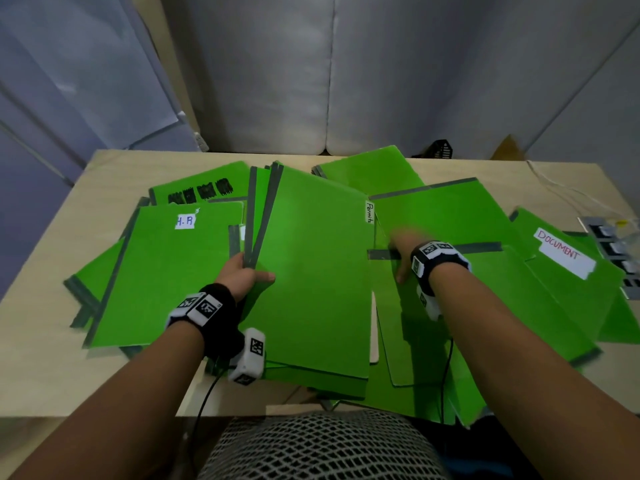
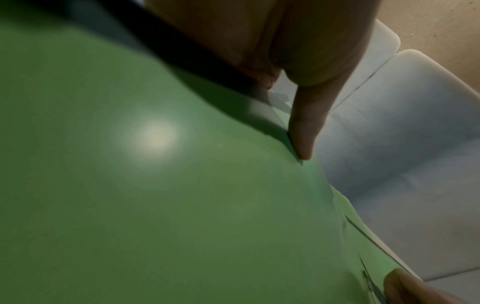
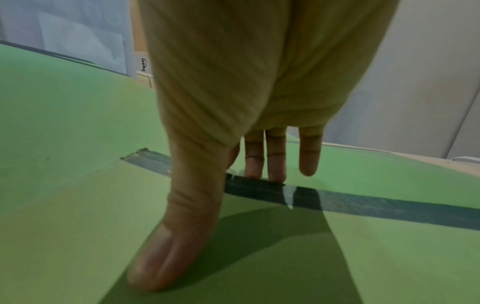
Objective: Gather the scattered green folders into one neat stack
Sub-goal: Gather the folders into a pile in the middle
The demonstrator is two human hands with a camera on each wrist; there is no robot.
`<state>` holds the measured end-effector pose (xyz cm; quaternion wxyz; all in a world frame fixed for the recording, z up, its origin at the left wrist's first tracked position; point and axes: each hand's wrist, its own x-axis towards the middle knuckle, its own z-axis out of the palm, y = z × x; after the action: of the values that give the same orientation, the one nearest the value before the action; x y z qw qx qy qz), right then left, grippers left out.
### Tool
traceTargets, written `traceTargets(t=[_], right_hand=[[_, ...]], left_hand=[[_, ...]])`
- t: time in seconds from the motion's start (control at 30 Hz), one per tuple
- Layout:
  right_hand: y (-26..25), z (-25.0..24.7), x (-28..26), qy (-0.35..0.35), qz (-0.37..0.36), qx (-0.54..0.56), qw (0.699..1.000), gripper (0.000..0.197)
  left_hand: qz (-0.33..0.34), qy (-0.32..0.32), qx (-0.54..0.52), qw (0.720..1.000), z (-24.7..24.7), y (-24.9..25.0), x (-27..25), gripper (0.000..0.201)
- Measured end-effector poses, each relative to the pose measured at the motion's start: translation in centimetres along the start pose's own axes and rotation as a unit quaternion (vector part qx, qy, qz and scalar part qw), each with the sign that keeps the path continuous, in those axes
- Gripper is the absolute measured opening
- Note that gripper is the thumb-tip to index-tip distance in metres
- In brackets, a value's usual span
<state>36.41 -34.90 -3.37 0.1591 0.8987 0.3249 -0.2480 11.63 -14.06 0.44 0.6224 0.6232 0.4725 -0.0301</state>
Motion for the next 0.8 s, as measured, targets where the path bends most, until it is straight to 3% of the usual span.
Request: traceTargets(t=[0.23, 0.33, 0.43, 0.5, 0.6, 0.63, 0.73, 0.8], right_hand=[[1.6, 0.8, 0.2, 0.012, 0.003, 0.11, 0.994, 0.038], [1.6, 1.1, 0.0, 0.05, 0.005, 0.142, 0.989, 0.016], [1.7, 0.0, -1.0, 0.127, 0.004, 0.193, 0.973, 0.009], [2.2, -2.0, -1.8, 0.22, 0.022, 0.207, 0.953, 0.014], [3.6, -5.9, -3.5, 0.369, 0.097, 0.201, 0.902, 0.016], [4.2, -6.9, -4.1, 0.397, 0.133, 0.218, 0.882, 0.018], [6.4, -8.4, -6.3, 0.415, 0.262, 0.307, 0.816, 0.027], [8.0, -6.9, -7.7, 0.383, 0.332, 0.358, 0.784, 0.036]], left_hand=[[-0.019, -0.003, -0.013, 1.0, -0.2, -0.5, 0.6, 0.067], [-0.028, -0.007, -0.022, 0.999, -0.2, -0.8, 1.0, 0.063], [-0.028, -0.008, -0.035, 0.999, -0.4, -1.0, 1.4, 0.066], [-0.034, -0.002, -0.042, 0.999, -0.4, -1.4, 1.9, 0.066], [-0.038, 0.003, -0.049, 0.998, -0.1, -1.8, 2.4, 0.025], [-0.039, 0.006, -0.048, 0.998, -0.1, -1.9, 2.6, 0.023], [-0.023, 0.011, -0.04, 0.999, 0.0, -2.4, 3.0, 0.029], [-0.021, 0.02, -0.03, 0.999, 0.0, -2.3, 3.0, 0.032]])
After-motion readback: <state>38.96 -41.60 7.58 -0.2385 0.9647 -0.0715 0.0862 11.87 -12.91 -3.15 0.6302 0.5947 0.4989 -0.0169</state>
